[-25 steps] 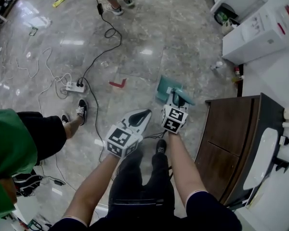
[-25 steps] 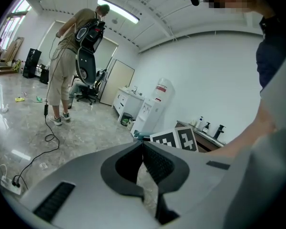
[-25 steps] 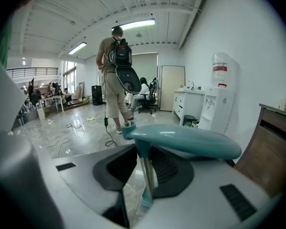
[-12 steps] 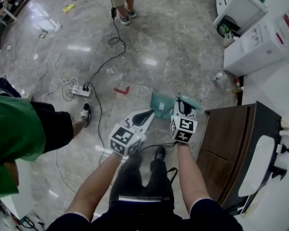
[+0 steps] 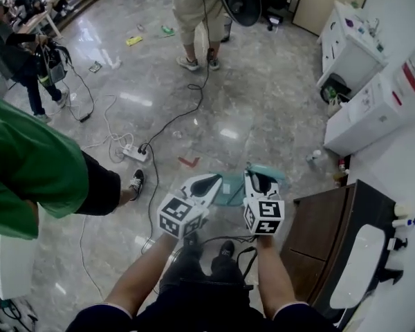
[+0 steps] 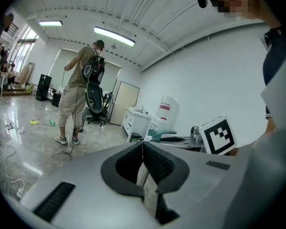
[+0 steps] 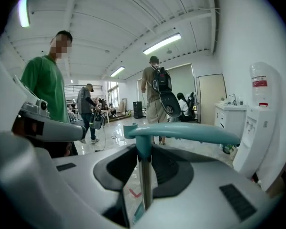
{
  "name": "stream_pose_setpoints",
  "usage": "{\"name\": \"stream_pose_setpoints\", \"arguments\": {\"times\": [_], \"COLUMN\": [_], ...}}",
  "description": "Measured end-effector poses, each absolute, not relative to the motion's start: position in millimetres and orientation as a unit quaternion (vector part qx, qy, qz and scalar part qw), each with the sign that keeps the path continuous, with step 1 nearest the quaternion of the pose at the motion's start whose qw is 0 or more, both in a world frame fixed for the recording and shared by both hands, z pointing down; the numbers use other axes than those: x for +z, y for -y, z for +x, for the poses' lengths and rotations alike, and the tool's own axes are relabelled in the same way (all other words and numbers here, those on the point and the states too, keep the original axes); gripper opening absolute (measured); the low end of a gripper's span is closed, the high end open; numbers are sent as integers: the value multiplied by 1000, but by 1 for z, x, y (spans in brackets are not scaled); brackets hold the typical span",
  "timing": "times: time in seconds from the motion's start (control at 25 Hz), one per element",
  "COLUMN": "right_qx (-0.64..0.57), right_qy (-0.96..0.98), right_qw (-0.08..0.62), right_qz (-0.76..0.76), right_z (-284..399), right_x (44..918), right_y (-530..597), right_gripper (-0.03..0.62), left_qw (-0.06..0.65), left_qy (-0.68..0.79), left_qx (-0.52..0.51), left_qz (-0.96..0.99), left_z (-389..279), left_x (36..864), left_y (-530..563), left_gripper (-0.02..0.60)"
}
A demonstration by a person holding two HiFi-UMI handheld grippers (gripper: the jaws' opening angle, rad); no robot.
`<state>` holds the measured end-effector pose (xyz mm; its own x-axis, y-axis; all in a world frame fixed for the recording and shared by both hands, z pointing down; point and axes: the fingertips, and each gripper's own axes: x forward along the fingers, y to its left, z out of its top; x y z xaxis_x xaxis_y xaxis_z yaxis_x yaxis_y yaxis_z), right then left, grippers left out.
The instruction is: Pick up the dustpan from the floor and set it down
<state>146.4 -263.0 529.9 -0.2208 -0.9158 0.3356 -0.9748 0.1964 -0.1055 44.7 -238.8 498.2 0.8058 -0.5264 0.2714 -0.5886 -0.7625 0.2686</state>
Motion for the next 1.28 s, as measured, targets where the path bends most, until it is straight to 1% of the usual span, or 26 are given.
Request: {"name": "stream_pose_setpoints", "arguments": {"times": [0.36, 0.6, 0.88, 1.28], "right_qx": [102, 78, 70, 79], "right_qy": [805, 817, 822, 823], "right_qw": [76, 66, 66, 70], "right_qz": [580, 567, 561, 559], "right_z": [120, 109, 101, 102], "right_x": [438, 402, 390, 397], "right_y": [234, 233, 231, 229], "right_gripper": [104, 104, 104, 104], "left_qw": [143, 124, 117, 110], "left_qy": [323, 328, 330, 333], "left_qx": [50, 28, 26, 30], "left_qz": [934, 936, 936, 936], "left_z": [36, 32, 29, 30], "left_x": [418, 390, 380, 385], "left_y": [213, 208, 207, 208], "left_gripper": [14, 14, 14, 14]}}
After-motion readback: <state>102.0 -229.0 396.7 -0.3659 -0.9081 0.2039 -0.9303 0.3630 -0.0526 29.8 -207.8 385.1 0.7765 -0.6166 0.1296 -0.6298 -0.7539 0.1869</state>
